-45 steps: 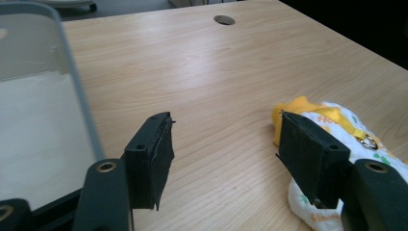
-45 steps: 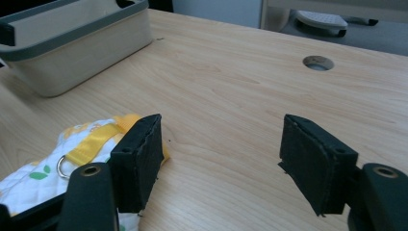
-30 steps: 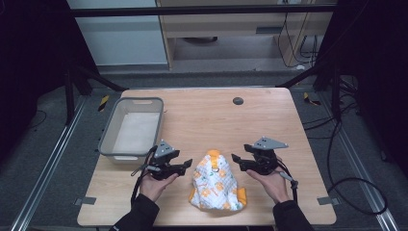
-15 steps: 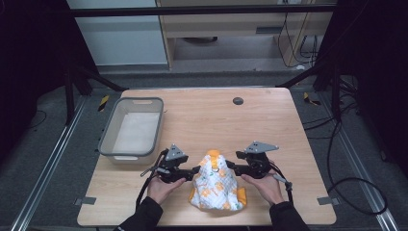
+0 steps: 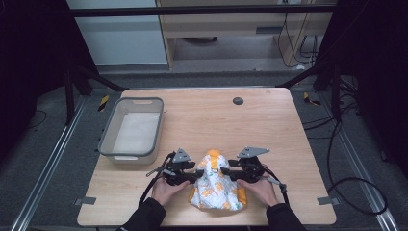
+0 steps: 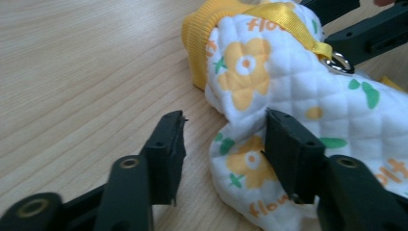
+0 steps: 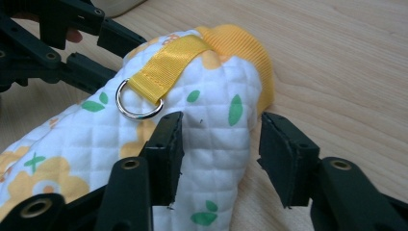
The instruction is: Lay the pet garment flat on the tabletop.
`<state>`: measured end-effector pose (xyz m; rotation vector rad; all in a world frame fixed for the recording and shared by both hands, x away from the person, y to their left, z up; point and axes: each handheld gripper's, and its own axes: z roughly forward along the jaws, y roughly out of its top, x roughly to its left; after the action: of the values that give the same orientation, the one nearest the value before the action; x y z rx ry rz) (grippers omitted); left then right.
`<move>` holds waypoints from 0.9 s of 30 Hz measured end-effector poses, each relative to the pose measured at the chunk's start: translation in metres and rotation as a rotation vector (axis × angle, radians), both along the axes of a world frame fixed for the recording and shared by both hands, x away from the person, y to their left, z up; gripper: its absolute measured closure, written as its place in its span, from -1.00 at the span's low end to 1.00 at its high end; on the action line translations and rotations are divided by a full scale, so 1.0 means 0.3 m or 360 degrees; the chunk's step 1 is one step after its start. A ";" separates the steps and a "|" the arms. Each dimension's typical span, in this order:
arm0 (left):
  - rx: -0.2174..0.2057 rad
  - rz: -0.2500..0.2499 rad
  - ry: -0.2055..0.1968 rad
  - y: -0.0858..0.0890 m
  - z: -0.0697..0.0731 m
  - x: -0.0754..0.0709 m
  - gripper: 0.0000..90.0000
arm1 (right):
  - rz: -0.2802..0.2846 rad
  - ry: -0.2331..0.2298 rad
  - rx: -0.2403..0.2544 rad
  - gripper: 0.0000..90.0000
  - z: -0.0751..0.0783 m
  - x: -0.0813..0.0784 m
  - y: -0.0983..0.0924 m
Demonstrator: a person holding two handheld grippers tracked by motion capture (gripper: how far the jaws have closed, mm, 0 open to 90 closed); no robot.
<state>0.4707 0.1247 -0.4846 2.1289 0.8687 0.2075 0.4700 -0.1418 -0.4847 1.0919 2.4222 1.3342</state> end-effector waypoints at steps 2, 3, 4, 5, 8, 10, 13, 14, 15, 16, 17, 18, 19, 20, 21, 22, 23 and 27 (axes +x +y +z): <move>0.0001 -0.0016 0.0017 -0.007 -0.007 -0.002 0.39 | 0.0015 0.0009 0.0002 0.29 -0.005 0.001 0.003; 0.0002 -0.0016 0.0023 -0.010 -0.010 -0.004 0.45 | 0.0023 0.0010 0.0002 0.34 -0.005 0.000 0.005; 0.0013 -0.0020 0.0024 -0.013 -0.013 -0.006 0.51 | 0.0027 0.0004 0.0002 0.40 -0.006 0.001 0.006; 0.0016 -0.0024 0.0026 -0.014 -0.013 -0.007 0.57 | 0.0028 0.0000 -0.0002 0.48 -0.005 0.000 0.007; -0.0027 -0.0020 0.0056 -0.005 -0.007 -0.005 0.76 | 0.0007 -0.0004 -0.0018 0.71 0.000 -0.003 0.004; -0.0050 -0.0029 0.0060 0.004 0.001 -0.004 0.87 | 0.0009 -0.0006 -0.0016 0.84 0.003 -0.002 -0.002; -0.0062 -0.0037 0.0042 0.006 0.010 -0.010 0.93 | 0.0007 0.0005 0.0000 0.90 0.012 -0.004 -0.008; -0.0061 -0.0037 0.0036 0.006 0.015 -0.013 0.94 | 0.0009 -0.0009 0.0002 0.91 0.016 -0.005 -0.010; -0.0066 -0.0038 0.0028 0.006 0.020 -0.016 0.95 | 0.0009 -0.0011 0.0006 0.91 0.021 -0.007 -0.013; -0.0078 -0.0039 0.0026 0.008 0.028 -0.019 0.95 | 0.0001 -0.0016 0.0017 0.92 0.027 -0.011 -0.016; -0.0091 -0.0042 0.0020 0.011 0.037 -0.022 0.95 | 0.0001 -0.0029 0.0026 0.92 0.035 -0.014 -0.021; -0.0107 -0.0045 0.0018 0.015 0.048 -0.026 0.95 | -0.0001 -0.0039 0.0036 0.92 0.043 -0.018 -0.027; -0.0128 -0.0050 0.0010 0.019 0.060 -0.031 0.95 | -0.0003 -0.0046 0.0048 0.92 0.053 -0.023 -0.033; -0.0150 -0.0048 0.0001 0.023 0.074 -0.038 0.96 | -0.0004 -0.0065 0.0052 0.92 0.062 -0.029 -0.039; -0.0177 -0.0046 -0.0014 0.028 0.091 -0.046 0.96 | -0.0010 -0.0082 0.0051 0.92 0.074 -0.037 -0.045; -0.0184 -0.0053 -0.0026 0.031 0.105 -0.053 0.96 | -0.0012 -0.0110 0.0052 0.92 0.088 -0.048 -0.053; -0.0196 -0.0053 -0.0041 0.031 0.115 -0.059 0.96 | -0.0011 -0.0126 0.0061 0.91 0.100 -0.057 -0.060; -0.0205 -0.0062 -0.0098 0.024 0.162 -0.088 0.96 | -0.0015 -0.0182 0.0096 0.91 0.134 -0.090 -0.077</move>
<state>0.4443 0.1318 -0.4361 2.0076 0.7832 0.1913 0.4431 -0.1650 -0.4446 1.0104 2.3070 1.4343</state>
